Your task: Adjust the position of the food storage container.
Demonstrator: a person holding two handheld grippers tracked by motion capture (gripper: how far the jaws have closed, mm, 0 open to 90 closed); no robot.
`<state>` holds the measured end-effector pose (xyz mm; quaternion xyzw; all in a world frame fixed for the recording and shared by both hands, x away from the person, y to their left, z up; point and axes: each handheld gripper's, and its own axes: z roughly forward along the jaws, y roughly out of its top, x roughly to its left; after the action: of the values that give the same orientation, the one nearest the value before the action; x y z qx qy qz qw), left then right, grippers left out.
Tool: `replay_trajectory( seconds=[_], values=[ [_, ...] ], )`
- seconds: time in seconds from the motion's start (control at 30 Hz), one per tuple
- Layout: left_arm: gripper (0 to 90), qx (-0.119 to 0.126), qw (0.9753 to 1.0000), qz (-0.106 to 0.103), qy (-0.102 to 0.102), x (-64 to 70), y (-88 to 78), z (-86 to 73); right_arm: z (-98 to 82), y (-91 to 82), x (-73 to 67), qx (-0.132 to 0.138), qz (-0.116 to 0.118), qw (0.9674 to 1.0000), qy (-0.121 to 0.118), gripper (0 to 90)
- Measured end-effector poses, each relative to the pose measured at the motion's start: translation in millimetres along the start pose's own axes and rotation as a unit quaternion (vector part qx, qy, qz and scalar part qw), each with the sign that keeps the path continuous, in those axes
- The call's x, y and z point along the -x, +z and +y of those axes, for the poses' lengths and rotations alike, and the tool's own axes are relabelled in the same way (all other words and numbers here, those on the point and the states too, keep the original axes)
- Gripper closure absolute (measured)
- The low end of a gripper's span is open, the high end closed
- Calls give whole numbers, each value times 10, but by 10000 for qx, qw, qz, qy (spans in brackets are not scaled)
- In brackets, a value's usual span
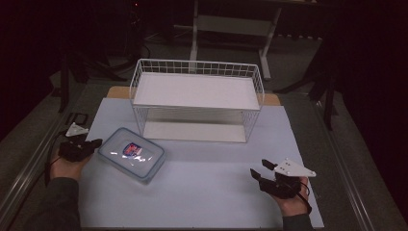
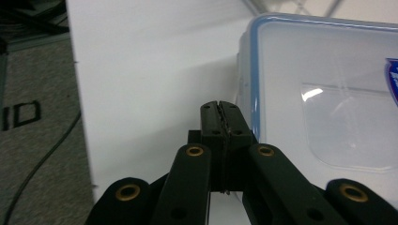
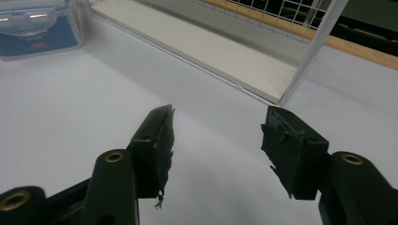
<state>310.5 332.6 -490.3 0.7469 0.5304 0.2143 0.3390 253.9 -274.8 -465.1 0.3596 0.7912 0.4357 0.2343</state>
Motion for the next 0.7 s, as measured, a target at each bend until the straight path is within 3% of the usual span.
replay_trajectory(
  seconds=[0.3, 0.47, 0.7],
  values=[
    [897, 136, 9992, -284, 244, 372, -79, -131, 8, 8, -8, 3, 14, 10000, 10, 429],
    [897, 239, 9977, -594, 238, 615, -69, -192, 13, 15, -13, 0, 33, 10000, -10, 429],
    [896, 93, 9943, -955, 468, 911, -20, -190, 17, 11, -9, 28, 34, 10000, -15, 429]
  ],
)
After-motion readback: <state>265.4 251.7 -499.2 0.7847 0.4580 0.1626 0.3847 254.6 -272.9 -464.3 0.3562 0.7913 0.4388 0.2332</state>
